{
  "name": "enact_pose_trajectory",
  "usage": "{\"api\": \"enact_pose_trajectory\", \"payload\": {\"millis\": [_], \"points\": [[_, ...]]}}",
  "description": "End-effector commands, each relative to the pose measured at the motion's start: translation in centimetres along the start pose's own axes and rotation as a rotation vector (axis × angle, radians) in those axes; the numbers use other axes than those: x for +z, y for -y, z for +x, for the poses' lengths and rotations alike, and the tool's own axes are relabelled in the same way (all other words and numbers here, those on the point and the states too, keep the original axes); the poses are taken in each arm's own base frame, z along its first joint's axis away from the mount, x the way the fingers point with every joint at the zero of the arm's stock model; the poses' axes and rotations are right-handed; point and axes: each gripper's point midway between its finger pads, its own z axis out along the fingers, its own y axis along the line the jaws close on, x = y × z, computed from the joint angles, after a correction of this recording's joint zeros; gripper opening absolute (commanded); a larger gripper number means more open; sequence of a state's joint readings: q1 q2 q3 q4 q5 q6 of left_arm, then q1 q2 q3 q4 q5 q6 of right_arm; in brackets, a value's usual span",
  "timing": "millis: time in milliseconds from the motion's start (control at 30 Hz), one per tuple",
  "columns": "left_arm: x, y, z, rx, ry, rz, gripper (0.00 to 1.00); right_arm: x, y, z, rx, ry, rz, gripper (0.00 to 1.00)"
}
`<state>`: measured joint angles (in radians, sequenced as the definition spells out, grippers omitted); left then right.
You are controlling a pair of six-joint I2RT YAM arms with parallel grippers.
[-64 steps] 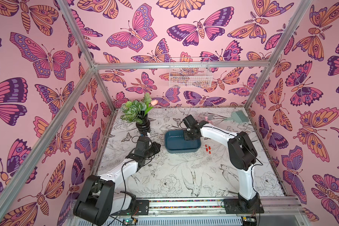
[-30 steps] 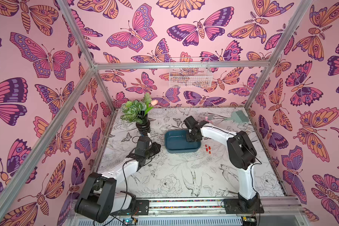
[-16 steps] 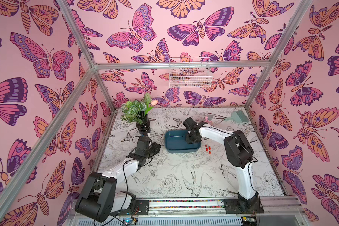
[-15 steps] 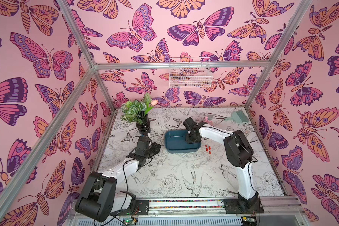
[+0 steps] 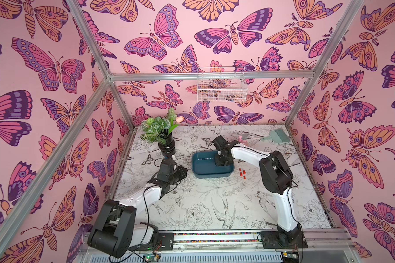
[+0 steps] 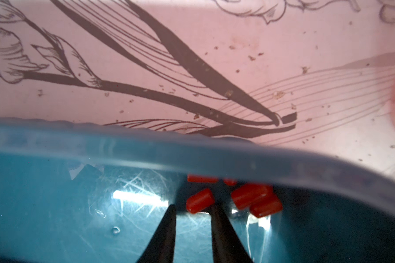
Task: Take the screw protection sleeves out of the storage box
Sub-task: Pick up the screw protection sleeve from the storage box.
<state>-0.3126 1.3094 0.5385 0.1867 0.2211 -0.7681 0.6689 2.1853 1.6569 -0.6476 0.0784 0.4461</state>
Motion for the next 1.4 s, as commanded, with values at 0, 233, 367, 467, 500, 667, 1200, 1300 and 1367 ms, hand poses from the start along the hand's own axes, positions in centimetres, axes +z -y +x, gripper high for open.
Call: {"api": "enact_pose_trajectory", "payload": {"millis": [0, 233, 367, 467, 500, 667, 1200, 1300, 1367], "points": [[0.1, -0.1, 0.0, -0.002, -0.005, 0.006, 0.18, 1.2, -0.2, 0.4, 0.018, -0.034, -0.007, 0.30], [0.2, -0.1, 0.0, -0.004, -0.007, 0.005, 0.18, 1.5, -0.3, 0.4, 0.018, -0.042, -0.008, 0.35], [0.2, -0.1, 0.0, -0.004, -0.006, 0.005, 0.18, 1.6, -0.3, 0.4, 0.019, -0.043, -0.008, 0.32], [0.2, -0.1, 0.0, -0.005, -0.006, 0.005, 0.18, 1.5, -0.3, 0.4, 0.019, -0.042, -0.011, 0.27], [0.2, -0.1, 0.0, -0.004, -0.007, 0.005, 0.18, 1.5, -0.4, 0.5, 0.018, -0.045, -0.011, 0.25], [0.2, -0.1, 0.0, -0.006, -0.009, 0.004, 0.18, 1.2, -0.5, 0.5, 0.019, -0.039, -0.023, 0.20], [0.3, -0.3, 0.0, -0.010, -0.009, 0.001, 0.18, -6.8, -1.9, -1.4, 0.023, 0.013, -0.161, 0.16], [0.3, -0.3, 0.0, -0.010, -0.009, 0.000, 0.18, -7.9, -2.1, -1.3, 0.020, 0.005, -0.177, 0.16], [0.3, -0.3, 0.0, -0.013, -0.010, -0.001, 0.18, -8.5, -2.1, -1.2, 0.019, 0.005, -0.184, 0.16]]}}
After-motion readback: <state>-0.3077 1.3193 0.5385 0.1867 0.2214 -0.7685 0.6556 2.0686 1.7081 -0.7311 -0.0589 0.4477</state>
